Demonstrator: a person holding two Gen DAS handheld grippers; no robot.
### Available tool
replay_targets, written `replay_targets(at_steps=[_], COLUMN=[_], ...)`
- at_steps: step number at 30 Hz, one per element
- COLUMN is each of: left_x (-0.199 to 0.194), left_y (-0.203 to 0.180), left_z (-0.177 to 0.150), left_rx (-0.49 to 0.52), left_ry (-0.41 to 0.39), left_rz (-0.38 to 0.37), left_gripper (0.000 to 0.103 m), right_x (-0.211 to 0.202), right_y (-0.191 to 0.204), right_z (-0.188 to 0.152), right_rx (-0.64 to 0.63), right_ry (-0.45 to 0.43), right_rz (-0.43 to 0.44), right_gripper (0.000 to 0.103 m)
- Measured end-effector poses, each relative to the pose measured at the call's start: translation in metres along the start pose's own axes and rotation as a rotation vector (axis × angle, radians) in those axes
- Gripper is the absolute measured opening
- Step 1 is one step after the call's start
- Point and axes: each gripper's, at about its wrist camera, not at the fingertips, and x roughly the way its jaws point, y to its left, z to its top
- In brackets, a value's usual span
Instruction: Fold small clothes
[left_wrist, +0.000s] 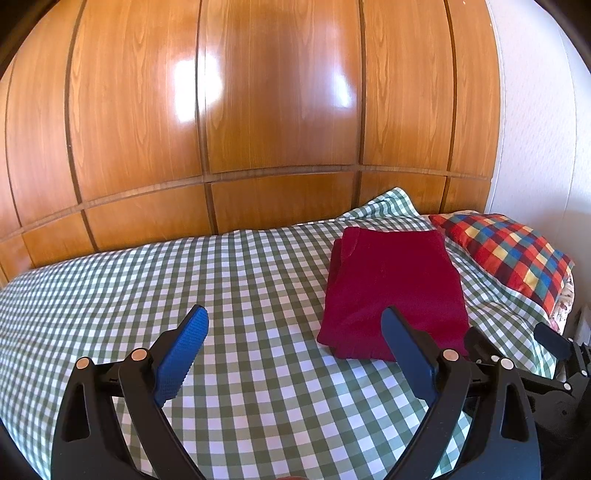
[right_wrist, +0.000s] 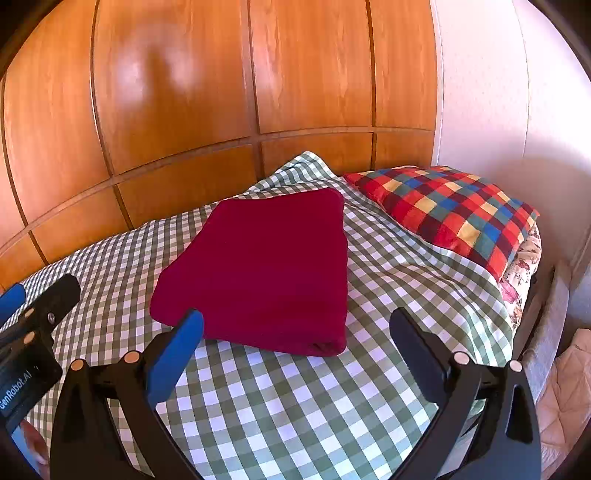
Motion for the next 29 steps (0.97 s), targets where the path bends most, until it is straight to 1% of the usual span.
replay_targets(at_steps=[8,13,16,19,22,29], left_x=[-0.001,0.000,-0.001,-0.001,0.003,0.012], left_y=[0.001,0.002,0.003,0.002,0.001,0.006], left_z=[0.003,0.003,0.004,0.005,0.002,0.000], left_rx=[-0.006,-0.009,-0.019,-0.012,-0.005,-0.035], left_ry=[-0.014,-0.012,-0.021,-0.032,-0.019,0.031], left_rz=[0.002,-0.012,-0.035,-0.029,-0.016,-0.009], left_gripper=[0.094,0.094,0.094,0.092,0.092,0.094], right_x=[0.000,0.001,0.002,0.001,-0.001,0.003], right_y=[0.003,0.003,0.002,0.004,0.004,0.002], right_z=[-0.001,-0.001,0.000,0.000,-0.002,-0.003], right_rx=[-0.004,-0.003,-0.005,-0.014,-0.012,-0.005], right_ry=[0.001,0.003,-0.001,-0.011,-0.011,0.009], right_rz=[0.000,0.003,0.001,0.001,0.001,0.001], right_gripper=[0.100,0.100,0.100,0.100,0.100,0.100])
